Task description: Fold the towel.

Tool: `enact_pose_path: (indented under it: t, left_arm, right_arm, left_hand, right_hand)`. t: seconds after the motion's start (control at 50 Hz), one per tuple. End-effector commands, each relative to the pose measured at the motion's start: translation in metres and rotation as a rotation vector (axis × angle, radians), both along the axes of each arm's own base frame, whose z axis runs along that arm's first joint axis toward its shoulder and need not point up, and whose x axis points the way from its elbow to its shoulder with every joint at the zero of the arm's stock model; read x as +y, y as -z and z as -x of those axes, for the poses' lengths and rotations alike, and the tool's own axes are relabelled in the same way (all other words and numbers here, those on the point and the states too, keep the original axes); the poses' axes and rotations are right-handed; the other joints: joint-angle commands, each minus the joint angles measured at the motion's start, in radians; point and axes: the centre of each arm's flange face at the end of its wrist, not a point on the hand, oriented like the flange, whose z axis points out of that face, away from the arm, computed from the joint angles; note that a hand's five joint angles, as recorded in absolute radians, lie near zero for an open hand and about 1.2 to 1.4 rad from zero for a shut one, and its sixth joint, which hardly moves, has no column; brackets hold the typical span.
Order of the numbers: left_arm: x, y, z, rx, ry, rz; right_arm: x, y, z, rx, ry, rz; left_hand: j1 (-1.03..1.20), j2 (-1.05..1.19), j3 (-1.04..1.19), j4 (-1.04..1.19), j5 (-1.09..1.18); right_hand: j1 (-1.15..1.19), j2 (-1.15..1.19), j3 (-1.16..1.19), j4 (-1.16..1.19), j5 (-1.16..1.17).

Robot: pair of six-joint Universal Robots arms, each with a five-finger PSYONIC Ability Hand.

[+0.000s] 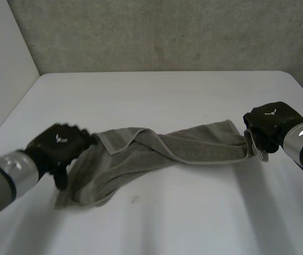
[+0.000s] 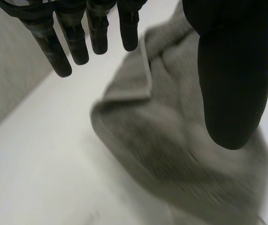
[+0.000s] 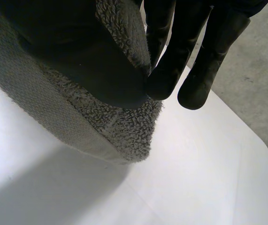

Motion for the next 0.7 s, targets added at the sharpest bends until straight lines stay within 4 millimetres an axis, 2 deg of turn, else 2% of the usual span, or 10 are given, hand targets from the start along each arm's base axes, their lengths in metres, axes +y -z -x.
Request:
enact_pose_path:
  t: [0.02, 0.12, 0.14, 0.18, 0.2, 0.24, 0.36, 0.42, 0.52, 0.7]
  left_arm:
    - [-0.033, -0.021, 0.046, 0.091, 0.084, 0.076]
    - [-0.065, 0.002, 0.081, 0.112, 0.096, 0.052]
    - [-0.065, 0.002, 0.081, 0.112, 0.096, 0.052]
    - [-0.078, 0.012, 0.102, 0.126, 0.096, 0.059]
    - [-0.079, 0.012, 0.102, 0.126, 0.096, 0.059]
    - [-0.092, 0.019, 0.119, 0.167, 0.082, 0.065]
    - [-0.115, 0.035, 0.147, 0.249, 0.08, 0.07]
    - [-0.119, 0.041, 0.153, 0.255, 0.091, 0.075]
    - [-0.131, 0.067, 0.167, 0.255, 0.107, 0.077]
    - [-0.136, 0.091, 0.171, 0.226, 0.109, 0.032]
  right_arm:
    - [-0.003, 0.013, -0.003, -0.004, -0.005, -0.002]
    - [-0.007, 0.021, -0.004, -0.018, 0.0, 0.028]
    - [-0.007, 0.021, -0.004, -0.018, 0.0, 0.028]
    - [-0.01, 0.022, -0.005, -0.031, 0.003, 0.06]
    - [-0.01, 0.022, -0.005, -0.031, 0.003, 0.06]
    - [-0.011, 0.024, -0.005, -0.06, 0.016, 0.071]
    - [-0.01, 0.028, -0.005, -0.094, 0.027, 0.054]
    - [-0.009, 0.031, -0.006, -0.092, 0.026, 0.047]
    - [-0.008, 0.035, -0.005, -0.09, 0.027, 0.033]
    - [-0.009, 0.036, -0.004, -0.089, 0.032, 0.032]
  left_hand:
    - [-0.002, 0.003, 0.001, 0.003, 0.003]
    - [0.039, 0.044, 0.042, 0.044, 0.044]
    - [0.04, 0.044, 0.043, 0.045, 0.044]
    - [0.037, 0.041, 0.04, 0.042, 0.041]
    - [0.037, 0.041, 0.04, 0.042, 0.041]
    - [0.037, 0.041, 0.04, 0.042, 0.041]
    - [0.042, 0.047, 0.045, 0.047, 0.047]
    - [0.042, 0.047, 0.045, 0.047, 0.047]
    - [0.116, 0.12, 0.119, 0.121, 0.12]
    - [0.371, 0.376, 0.374, 0.376, 0.376]
  right_hand:
    - [0.183, 0.109, 0.042, 0.038, 0.162]
    - [0.183, 0.109, 0.042, 0.038, 0.162]
    - [0.183, 0.109, 0.042, 0.038, 0.162]
    - [0.183, 0.109, 0.042, 0.038, 0.162]
    - [0.183, 0.109, 0.042, 0.038, 0.162]
    - [0.183, 0.109, 0.042, 0.038, 0.162]
    - [0.183, 0.109, 0.042, 0.038, 0.162]
    - [0.183, 0.109, 0.042, 0.038, 0.162]
    - [0.183, 0.109, 0.042, 0.038, 0.162]
    - [0.183, 0.109, 0.042, 0.038, 0.162]
